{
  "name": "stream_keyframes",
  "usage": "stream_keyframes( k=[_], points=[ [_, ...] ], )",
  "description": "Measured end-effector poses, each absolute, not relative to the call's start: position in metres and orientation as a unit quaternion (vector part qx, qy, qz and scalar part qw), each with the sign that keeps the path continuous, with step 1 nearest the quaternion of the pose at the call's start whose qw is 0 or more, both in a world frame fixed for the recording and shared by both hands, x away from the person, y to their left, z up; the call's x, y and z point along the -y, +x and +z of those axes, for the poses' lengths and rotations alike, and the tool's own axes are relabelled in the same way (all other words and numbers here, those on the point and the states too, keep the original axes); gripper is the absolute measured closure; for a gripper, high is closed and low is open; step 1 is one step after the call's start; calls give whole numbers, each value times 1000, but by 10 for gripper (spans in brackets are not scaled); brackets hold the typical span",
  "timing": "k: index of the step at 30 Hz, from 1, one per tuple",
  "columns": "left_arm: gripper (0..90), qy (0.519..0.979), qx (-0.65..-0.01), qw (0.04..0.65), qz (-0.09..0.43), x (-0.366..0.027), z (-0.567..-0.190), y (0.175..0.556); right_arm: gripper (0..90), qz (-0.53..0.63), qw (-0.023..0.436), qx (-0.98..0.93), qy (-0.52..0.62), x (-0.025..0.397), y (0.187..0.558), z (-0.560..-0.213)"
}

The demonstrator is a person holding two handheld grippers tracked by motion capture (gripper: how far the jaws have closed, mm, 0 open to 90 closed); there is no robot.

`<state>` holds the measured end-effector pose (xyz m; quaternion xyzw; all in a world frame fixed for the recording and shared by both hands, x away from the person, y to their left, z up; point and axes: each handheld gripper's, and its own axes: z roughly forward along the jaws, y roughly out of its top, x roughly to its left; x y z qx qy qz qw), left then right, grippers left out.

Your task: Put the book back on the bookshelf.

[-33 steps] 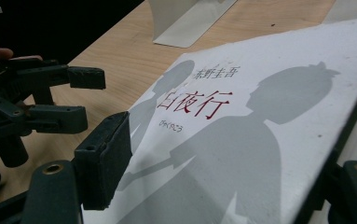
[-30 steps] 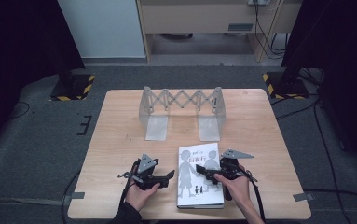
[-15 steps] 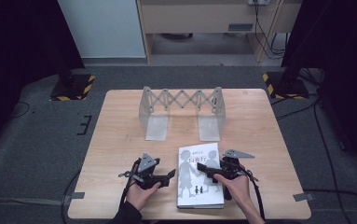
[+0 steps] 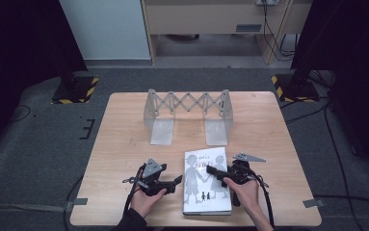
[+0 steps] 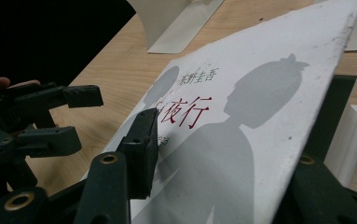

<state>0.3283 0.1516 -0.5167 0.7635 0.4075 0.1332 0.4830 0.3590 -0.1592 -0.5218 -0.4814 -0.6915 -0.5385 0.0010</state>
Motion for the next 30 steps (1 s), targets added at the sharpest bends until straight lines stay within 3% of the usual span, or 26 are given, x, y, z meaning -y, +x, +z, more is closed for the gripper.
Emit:
stream_keyframes(
  k=[24,30],
  points=[
    [167,758,-381,524,71,-130,-516,327,786,-604,36,640,-473,163,351,-502],
    [80,756,-371,536,51,-124,-518,327,812,-618,38,648,-442,161,346,-491]
  ],
)
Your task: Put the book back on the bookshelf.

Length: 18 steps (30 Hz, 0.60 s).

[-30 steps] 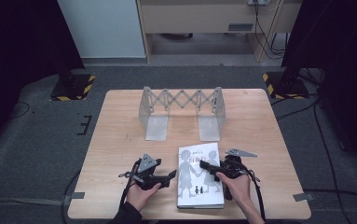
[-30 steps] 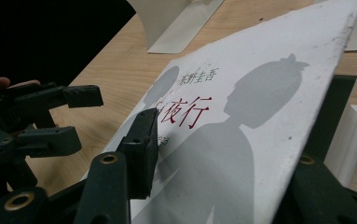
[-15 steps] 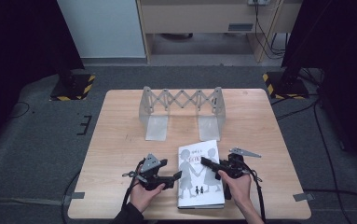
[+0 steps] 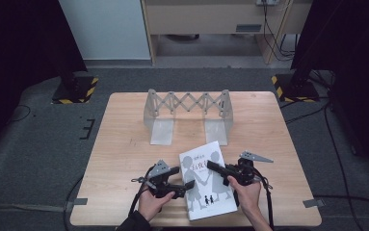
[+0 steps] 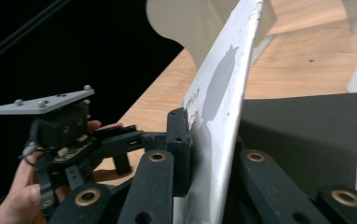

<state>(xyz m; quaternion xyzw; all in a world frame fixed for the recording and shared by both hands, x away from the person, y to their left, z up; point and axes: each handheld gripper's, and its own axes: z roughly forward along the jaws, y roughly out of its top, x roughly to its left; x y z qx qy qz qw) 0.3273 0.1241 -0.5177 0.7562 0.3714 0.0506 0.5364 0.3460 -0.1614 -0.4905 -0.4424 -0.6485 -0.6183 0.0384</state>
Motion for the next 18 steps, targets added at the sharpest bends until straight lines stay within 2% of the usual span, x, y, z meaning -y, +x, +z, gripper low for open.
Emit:
stream_keyframes(
  k=[1,3,10,18],
  points=[
    [10,759,-368,535,50,-123,-518,327,815,-622,43,648,-438,162,345,-490],
    [0,758,-366,539,44,-122,-520,328,816,-624,44,648,-435,162,345,-490],
    [0,756,-367,540,41,-119,-521,328,820,-629,53,643,-434,165,346,-490],
    [0,751,-373,544,-16,-122,-528,326,823,-639,55,645,-415,168,346,-488]
  ],
)
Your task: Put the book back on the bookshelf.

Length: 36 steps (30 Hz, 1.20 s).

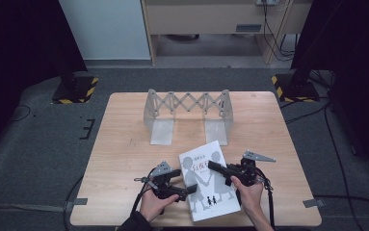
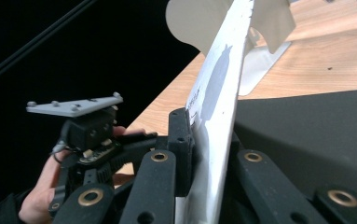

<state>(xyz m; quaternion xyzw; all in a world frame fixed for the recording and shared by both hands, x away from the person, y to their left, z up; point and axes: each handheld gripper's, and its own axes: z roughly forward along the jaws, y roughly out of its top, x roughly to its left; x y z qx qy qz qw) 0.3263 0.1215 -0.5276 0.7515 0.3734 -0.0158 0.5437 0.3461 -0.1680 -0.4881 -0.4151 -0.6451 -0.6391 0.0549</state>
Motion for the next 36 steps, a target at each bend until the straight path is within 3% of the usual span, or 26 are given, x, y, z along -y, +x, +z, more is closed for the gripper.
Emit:
stream_keyframes(
  k=[6,12,20,32,36],
  points=[
    [0,741,-361,560,-75,-117,-536,330,828,-647,68,648,-395,168,347,-487],
    [0,737,-375,557,-80,-115,-542,333,795,-633,71,646,-420,171,354,-495],
    [2,739,-412,527,-79,-112,-545,335,591,-569,-7,707,-421,167,357,-506],
    [17,740,-420,521,-70,-109,-545,334,399,-541,-54,731,-413,177,350,-513],
    [23,743,-419,517,-64,-108,-544,334,384,-531,-61,732,-422,184,348,-518]
  ],
)
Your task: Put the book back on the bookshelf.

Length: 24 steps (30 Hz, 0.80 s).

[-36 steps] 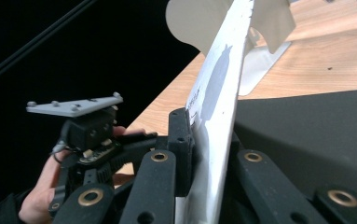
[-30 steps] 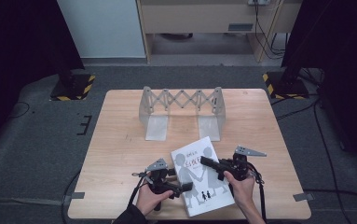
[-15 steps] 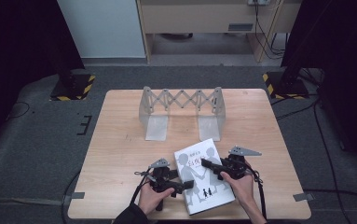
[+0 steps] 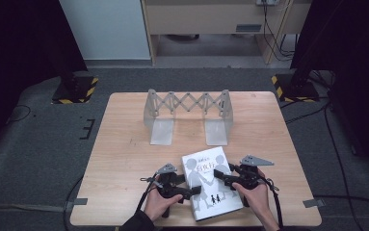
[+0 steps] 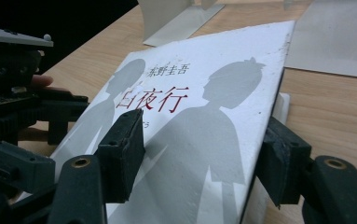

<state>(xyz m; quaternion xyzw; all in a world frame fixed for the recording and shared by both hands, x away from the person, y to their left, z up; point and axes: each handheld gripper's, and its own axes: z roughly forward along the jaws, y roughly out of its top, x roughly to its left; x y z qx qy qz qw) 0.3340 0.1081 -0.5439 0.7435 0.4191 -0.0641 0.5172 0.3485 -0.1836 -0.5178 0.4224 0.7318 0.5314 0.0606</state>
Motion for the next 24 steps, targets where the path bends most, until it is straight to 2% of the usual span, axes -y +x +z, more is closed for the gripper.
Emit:
stream_keyframes(
  k=[3,7,24],
  points=[
    [23,743,-420,517,-63,-108,-544,334,371,528,65,-735,421,184,348,-518],
    [31,746,-421,513,-56,-106,-543,333,310,493,84,-757,419,186,348,-521],
    [35,741,-427,516,-56,-105,-544,335,289,504,52,-736,449,191,349,-528]
  ],
)
